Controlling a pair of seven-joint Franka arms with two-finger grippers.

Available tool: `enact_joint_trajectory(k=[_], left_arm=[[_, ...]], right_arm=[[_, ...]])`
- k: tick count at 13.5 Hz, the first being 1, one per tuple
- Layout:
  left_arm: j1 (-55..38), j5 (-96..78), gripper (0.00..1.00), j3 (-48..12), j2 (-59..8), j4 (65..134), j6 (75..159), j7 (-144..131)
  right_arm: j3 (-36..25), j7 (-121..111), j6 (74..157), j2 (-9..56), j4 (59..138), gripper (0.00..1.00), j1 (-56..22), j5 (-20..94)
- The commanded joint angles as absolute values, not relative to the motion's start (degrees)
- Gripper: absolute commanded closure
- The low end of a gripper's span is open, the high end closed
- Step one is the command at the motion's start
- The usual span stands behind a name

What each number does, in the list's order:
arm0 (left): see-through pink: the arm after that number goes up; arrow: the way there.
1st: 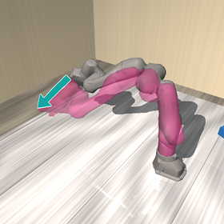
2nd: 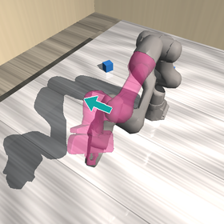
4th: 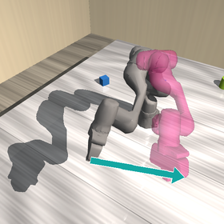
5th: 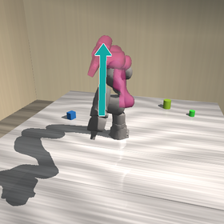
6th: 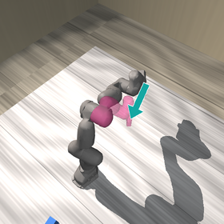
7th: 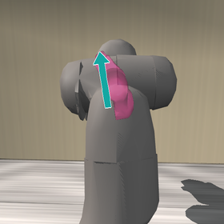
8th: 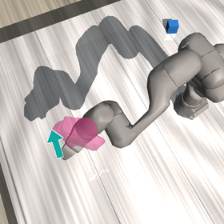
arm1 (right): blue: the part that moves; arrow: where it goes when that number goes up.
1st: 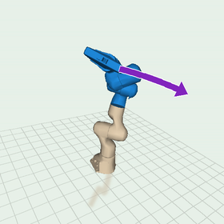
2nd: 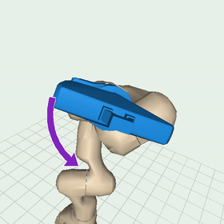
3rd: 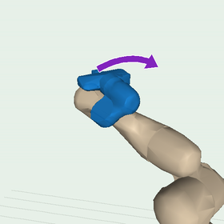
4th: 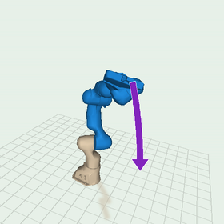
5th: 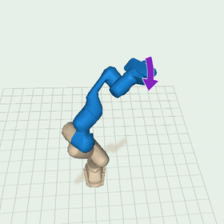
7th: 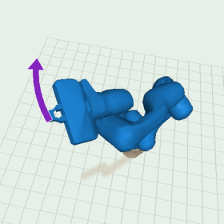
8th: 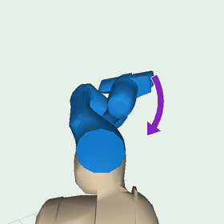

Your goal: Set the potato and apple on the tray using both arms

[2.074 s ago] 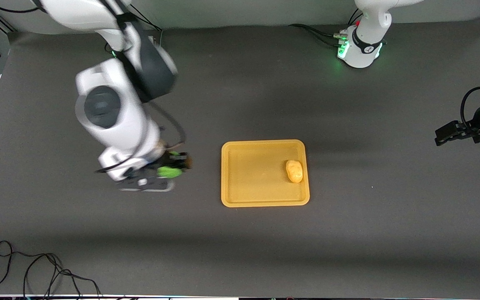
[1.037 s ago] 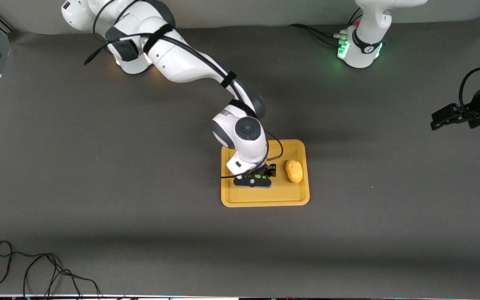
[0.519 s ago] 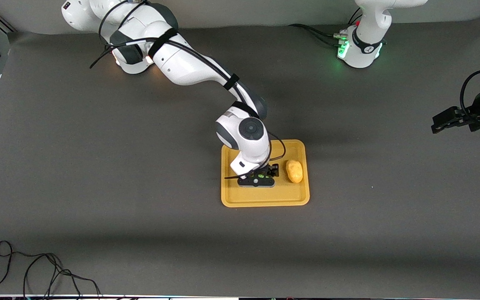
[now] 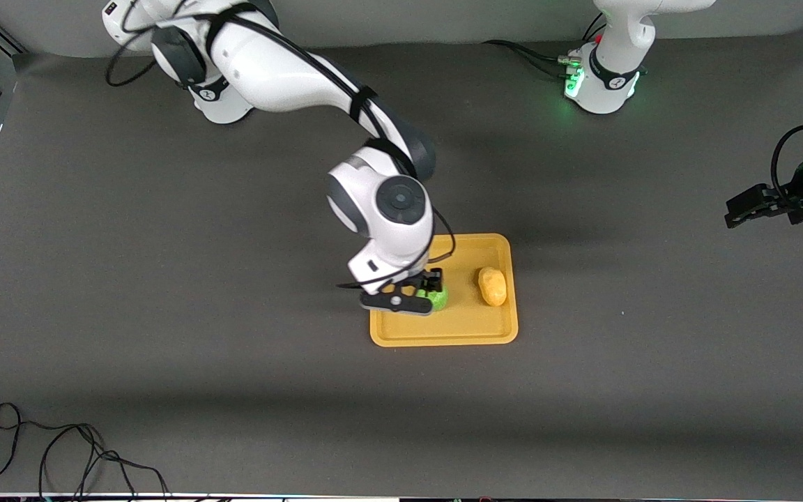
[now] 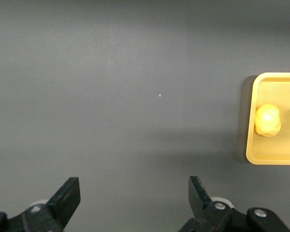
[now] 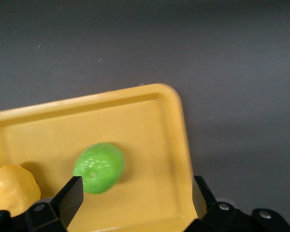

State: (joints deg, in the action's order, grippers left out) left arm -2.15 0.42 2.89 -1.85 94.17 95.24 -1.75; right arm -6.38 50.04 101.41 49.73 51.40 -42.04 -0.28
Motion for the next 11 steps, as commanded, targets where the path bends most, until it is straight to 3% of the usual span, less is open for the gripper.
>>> enact_joint_trajectory(k=[1, 5, 11], left_arm=[[-2.5, 1.1, 0.00, 3.1, -1.4, 94.7, 96.2, -0.9], [-2.5, 1.2, 0.00, 3.1, -1.8, 94.8, 97.3, -0.9], [-2.9, 1.1, 0.00, 3.1, -1.8, 95.1, 97.6, -1.0]], right_arm=[[-5.4, 48.4, 92.8, 40.2, 53.7, 0.00, -36.2, 1.5], [-6.1, 26.8, 81.2, 29.7, 57.2, 0.00, -27.3, 1.1], [-7.5, 7.8, 89.2, 10.4, 81.6, 0.00, -13.0, 0.7]])
